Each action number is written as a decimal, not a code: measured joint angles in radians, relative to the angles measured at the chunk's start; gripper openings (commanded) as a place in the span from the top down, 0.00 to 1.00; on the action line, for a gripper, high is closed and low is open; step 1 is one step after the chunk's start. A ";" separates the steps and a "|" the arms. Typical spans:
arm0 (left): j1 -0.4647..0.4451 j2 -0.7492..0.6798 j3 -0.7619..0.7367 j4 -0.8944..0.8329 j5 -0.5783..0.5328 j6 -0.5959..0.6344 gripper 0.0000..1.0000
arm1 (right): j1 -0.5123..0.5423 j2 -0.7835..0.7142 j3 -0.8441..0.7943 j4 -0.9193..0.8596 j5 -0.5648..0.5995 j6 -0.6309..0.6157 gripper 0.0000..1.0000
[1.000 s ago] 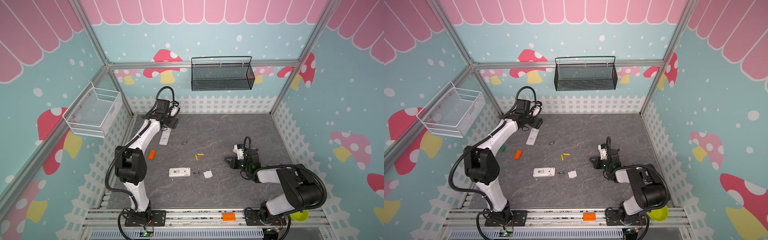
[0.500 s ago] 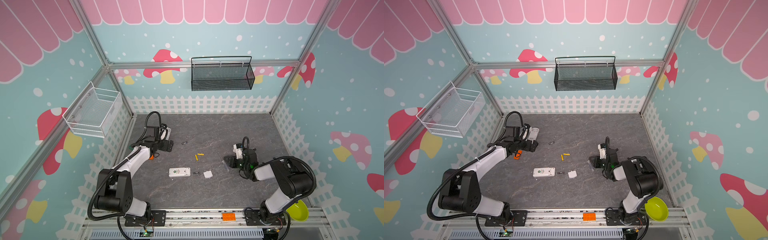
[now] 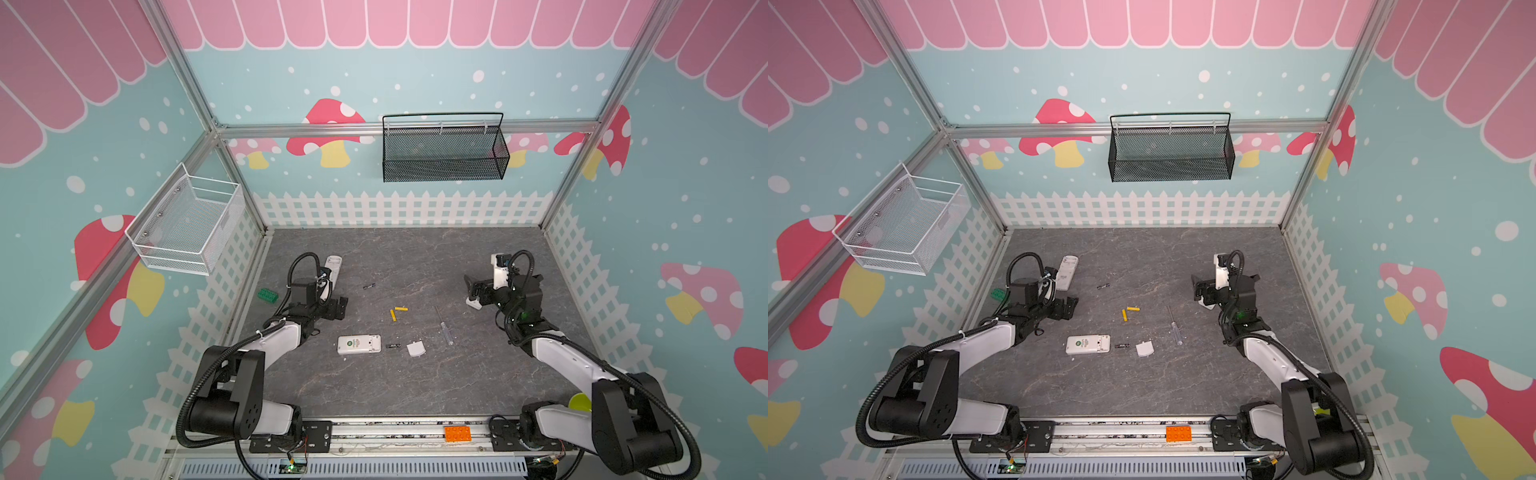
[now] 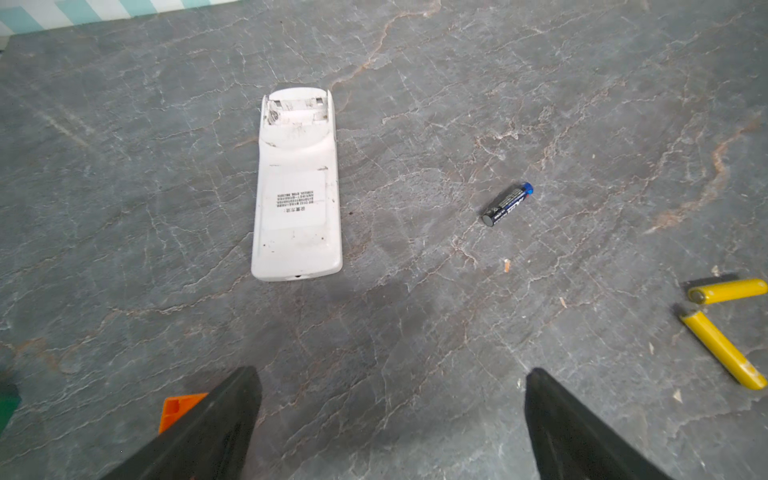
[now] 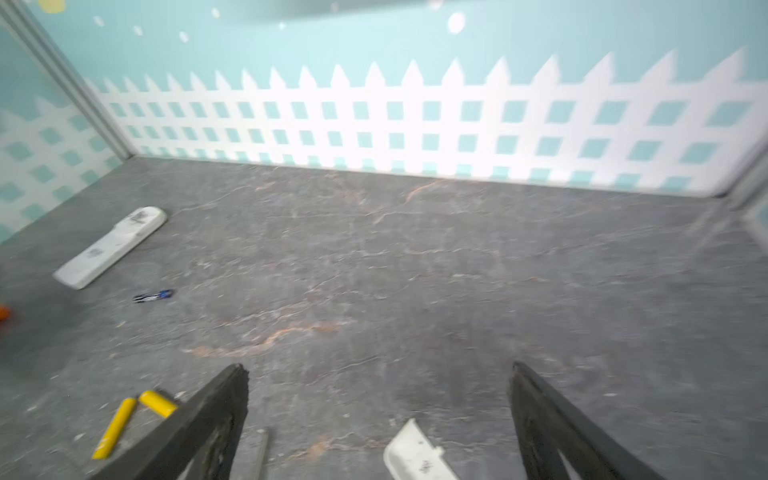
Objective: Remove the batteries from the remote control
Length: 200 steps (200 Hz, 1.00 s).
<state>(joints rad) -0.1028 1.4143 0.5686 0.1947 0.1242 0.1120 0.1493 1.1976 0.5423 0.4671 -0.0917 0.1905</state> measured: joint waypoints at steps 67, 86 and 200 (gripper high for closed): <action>0.003 0.040 -0.070 0.346 -0.096 -0.005 0.01 | -0.182 -0.227 -0.294 0.116 0.171 -0.203 0.06; 0.003 0.051 -0.074 0.394 -0.145 -0.019 0.01 | -0.211 -0.211 -0.351 0.178 0.172 -0.212 0.07; 0.012 0.151 -0.220 0.808 -0.282 -0.068 0.00 | -0.222 0.124 -0.428 0.712 0.041 -0.181 0.06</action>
<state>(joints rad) -0.0910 1.5654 0.3485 1.0023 -0.1581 0.0441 -0.0731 1.3220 0.1143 1.1793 -0.0509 0.0093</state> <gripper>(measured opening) 0.996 0.937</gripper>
